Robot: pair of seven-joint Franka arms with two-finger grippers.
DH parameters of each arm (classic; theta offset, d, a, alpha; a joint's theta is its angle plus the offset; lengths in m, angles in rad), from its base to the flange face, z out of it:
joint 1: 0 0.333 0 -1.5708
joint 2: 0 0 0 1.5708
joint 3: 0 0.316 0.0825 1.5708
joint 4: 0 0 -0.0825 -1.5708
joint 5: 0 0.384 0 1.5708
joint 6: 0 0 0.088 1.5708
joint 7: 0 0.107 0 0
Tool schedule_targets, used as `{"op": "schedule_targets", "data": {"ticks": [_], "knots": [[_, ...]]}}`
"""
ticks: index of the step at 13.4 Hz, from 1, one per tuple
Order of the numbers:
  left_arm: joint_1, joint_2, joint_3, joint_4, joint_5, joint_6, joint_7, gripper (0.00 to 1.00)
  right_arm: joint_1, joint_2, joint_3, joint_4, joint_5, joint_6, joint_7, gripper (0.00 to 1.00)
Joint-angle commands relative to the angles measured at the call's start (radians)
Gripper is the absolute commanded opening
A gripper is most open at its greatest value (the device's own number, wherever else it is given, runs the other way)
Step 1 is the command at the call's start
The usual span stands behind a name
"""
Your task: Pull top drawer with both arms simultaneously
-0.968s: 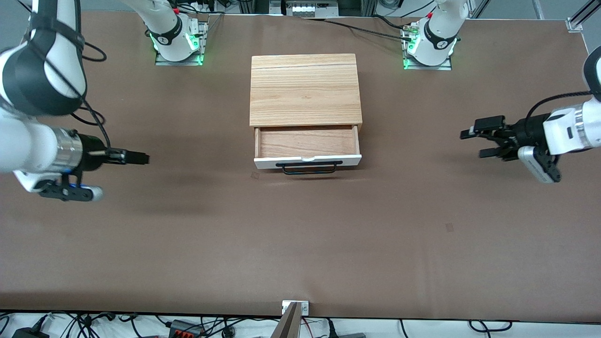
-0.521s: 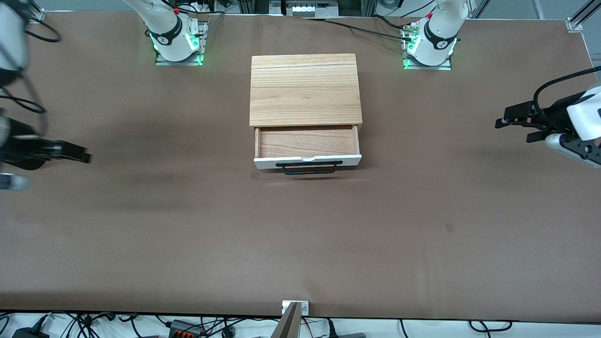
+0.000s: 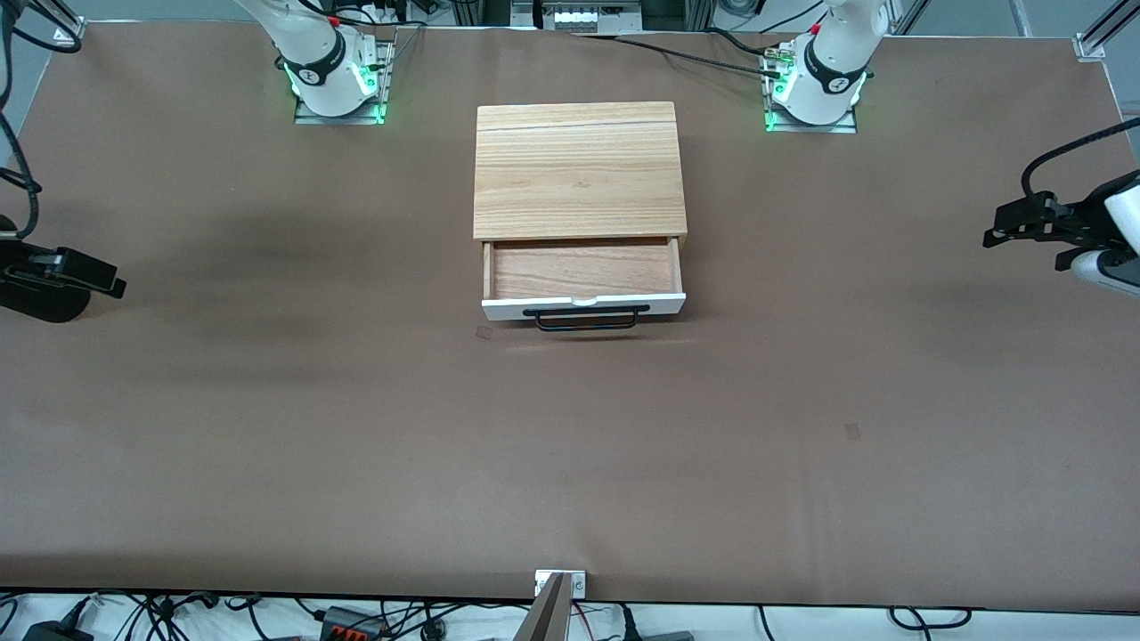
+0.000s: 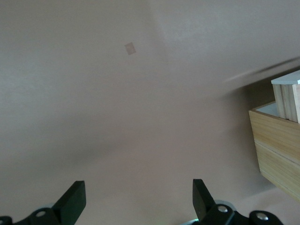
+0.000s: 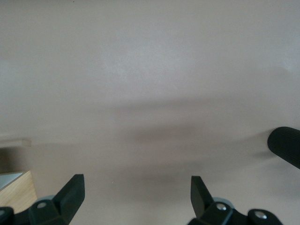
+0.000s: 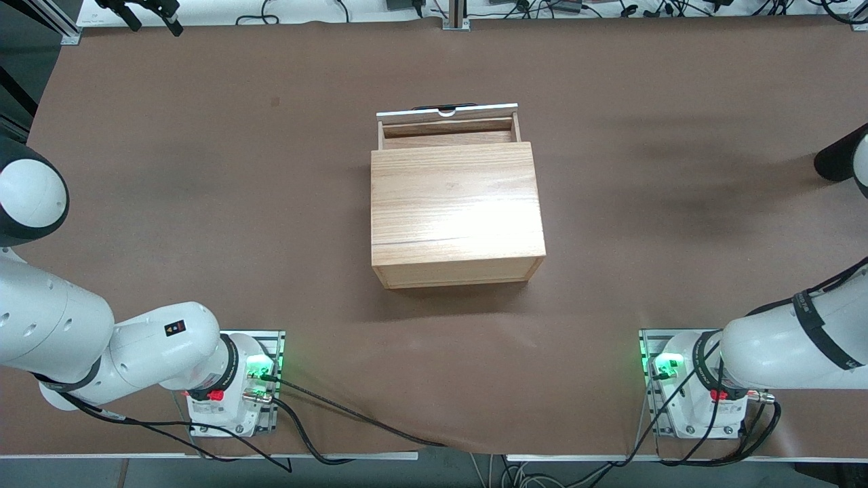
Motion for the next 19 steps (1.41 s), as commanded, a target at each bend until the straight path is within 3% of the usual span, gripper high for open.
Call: {"op": "schedule_targets", "data": {"ticks": [1,4,19], "knots": [[-0.234,-0.127,0.218,-0.146,0.024,0.08,-0.112,1.0,-0.002,-0.193,0.016,-0.288,-0.027,0.13,-0.013,1.0],[-0.256,-0.204,0.239,-0.266,0.014,0.146,-0.146,1.0,-0.002,-0.234,0.018,-0.351,-0.03,0.142,-0.011,1.0],[-0.242,-0.195,0.229,-0.245,-0.026,0.157,-0.157,1.0,-0.002,-0.255,0.035,-0.338,-0.028,0.104,-0.014,1.0]]}}
